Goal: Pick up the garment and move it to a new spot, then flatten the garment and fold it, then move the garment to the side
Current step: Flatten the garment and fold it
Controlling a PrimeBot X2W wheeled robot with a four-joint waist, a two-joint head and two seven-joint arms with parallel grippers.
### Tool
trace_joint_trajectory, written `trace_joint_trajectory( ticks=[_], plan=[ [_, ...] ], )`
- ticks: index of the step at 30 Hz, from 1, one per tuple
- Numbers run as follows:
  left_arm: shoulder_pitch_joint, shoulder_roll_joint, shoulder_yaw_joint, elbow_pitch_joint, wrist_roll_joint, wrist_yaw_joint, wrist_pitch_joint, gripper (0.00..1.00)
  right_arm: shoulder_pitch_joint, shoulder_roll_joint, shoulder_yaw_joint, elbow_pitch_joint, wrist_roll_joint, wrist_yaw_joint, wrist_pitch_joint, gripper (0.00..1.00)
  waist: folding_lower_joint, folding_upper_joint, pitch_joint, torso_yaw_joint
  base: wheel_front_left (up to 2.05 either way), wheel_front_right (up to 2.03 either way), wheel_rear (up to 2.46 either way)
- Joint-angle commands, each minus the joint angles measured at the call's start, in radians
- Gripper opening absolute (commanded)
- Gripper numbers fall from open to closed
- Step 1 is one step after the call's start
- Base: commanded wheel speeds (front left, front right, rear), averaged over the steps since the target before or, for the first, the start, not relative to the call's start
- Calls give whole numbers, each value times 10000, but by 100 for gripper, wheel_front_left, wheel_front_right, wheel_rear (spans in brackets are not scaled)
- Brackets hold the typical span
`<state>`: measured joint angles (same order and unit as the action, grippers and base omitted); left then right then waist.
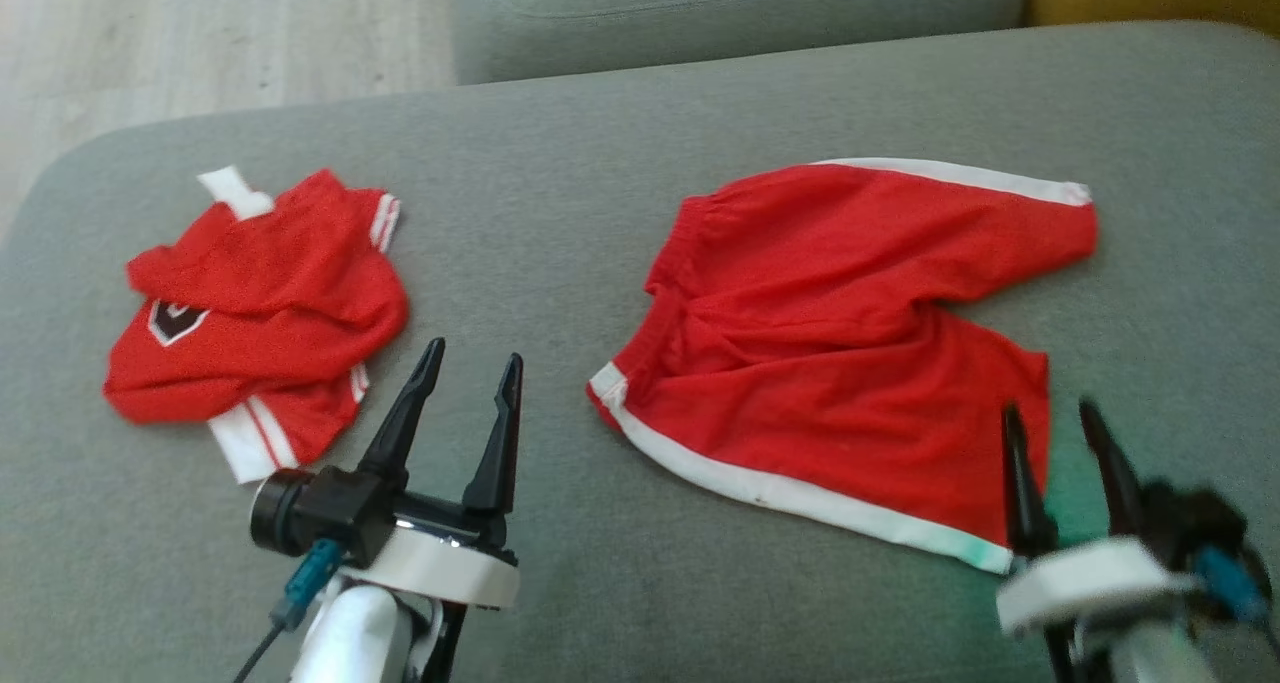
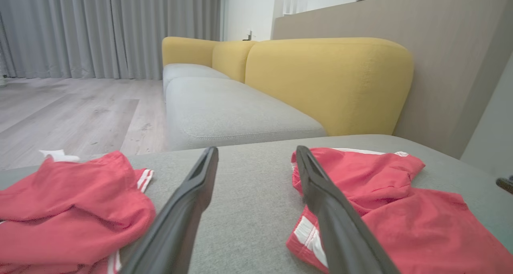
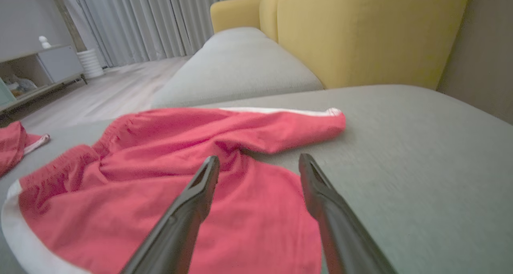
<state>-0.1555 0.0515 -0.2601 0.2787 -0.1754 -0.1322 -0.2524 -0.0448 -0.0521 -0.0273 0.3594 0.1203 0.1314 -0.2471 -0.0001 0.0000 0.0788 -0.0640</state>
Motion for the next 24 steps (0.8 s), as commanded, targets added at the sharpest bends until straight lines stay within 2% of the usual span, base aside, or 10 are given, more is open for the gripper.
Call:
trace_joint_trajectory(
  ticks=[1,7,11,17,19,24],
  plan=[
    [-254,69,224,-346,49,16,-93,100,123,18,307,-413,-68,-7,-116,100,1,0,63,-189,0,0,0],
    [-628,457,-364,-219,82,16,-93,100,438,18,184,-902,306,-7,-139,100,1,0,395,-482,0,0,0],
    [-1202,1079,-1442,207,186,16,-82,100,409,18,139,-1027,321,-7,-143,100,1,0,676,-604,0,0,0],
    [-2454,2142,-3293,1201,-174,16,658,100,359,18,116,-1044,338,-7,-145,100,1,0,1105,-852,0,0,0],
    [-2842,2437,-3614,1530,-186,16,853,100,317,18,136,-1060,392,-7,-145,100,1,0,1236,-938,0,0,0],
    [-3455,2699,-4121,2085,-688,16,1018,100,225,18,229,-1050,478,-7,-146,100,1,0,1451,-1131,0,0,0]
  ],
)
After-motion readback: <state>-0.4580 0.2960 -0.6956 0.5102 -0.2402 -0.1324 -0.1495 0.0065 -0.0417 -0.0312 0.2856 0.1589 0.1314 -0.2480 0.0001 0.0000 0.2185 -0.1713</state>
